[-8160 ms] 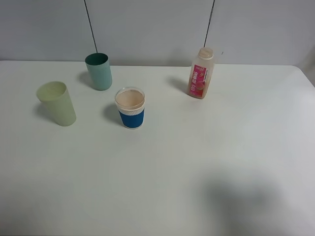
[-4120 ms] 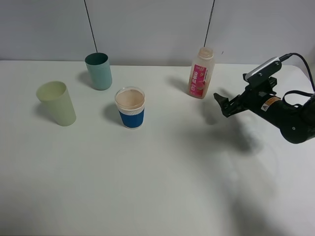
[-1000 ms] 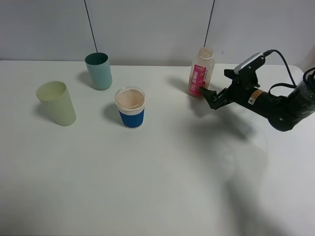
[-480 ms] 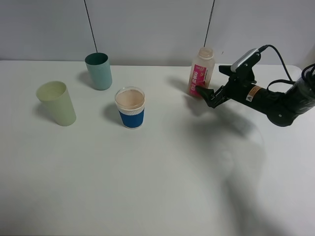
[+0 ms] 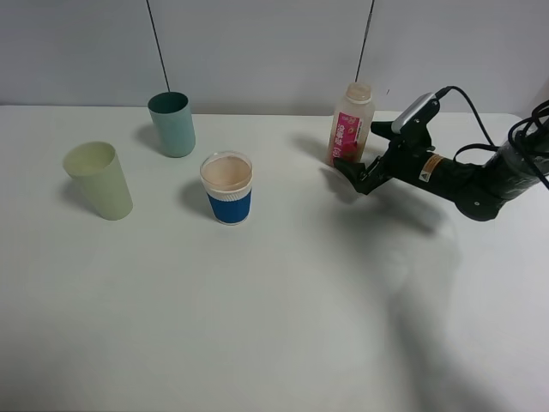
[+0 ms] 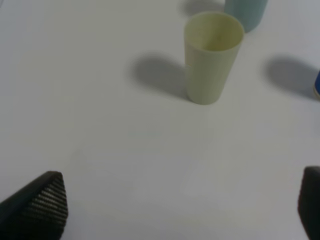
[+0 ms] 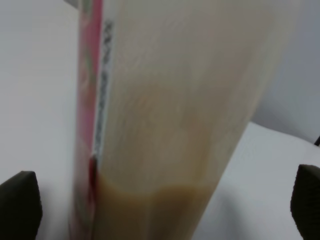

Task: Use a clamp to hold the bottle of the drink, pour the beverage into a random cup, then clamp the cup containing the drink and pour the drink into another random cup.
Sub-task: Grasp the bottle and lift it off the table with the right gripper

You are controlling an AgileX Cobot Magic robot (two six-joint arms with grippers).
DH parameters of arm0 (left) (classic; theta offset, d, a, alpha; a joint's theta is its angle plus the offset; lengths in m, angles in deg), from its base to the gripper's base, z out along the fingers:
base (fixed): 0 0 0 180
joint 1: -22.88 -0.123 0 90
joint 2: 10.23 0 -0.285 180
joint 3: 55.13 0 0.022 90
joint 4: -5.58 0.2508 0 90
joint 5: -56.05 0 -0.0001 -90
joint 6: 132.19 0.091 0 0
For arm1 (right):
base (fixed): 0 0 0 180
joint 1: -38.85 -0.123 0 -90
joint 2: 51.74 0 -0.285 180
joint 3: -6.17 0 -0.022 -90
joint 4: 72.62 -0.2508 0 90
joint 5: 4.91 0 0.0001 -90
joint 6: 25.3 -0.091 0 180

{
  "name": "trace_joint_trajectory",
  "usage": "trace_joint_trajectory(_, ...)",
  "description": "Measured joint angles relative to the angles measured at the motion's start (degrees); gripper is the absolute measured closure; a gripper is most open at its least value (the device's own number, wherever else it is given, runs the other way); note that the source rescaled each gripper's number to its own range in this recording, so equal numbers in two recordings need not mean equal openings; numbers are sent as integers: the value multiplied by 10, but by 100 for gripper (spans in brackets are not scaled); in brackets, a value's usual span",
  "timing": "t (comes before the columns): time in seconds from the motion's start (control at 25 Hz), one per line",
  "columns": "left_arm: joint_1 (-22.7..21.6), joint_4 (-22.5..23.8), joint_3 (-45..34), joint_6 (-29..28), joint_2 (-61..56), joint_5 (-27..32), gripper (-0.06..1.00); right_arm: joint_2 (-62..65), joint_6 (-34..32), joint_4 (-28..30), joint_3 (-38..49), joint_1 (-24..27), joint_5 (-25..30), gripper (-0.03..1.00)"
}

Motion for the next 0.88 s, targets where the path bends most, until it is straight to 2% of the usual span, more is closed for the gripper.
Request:
trace_joint_trajectory(0.16, 0, 0, 0, 0, 0, 0, 17, -3, -4, 4, -4, 0, 2, -3)
trace_joint_trajectory(0.48, 0, 0, 0, 0, 0, 0, 17, -4, -55, 33, -37, 0, 2, -3)
trace_joint_trajectory(0.88, 0, 0, 0, 0, 0, 0, 17, -47, -63, 48, -64, -18, -15, -3)
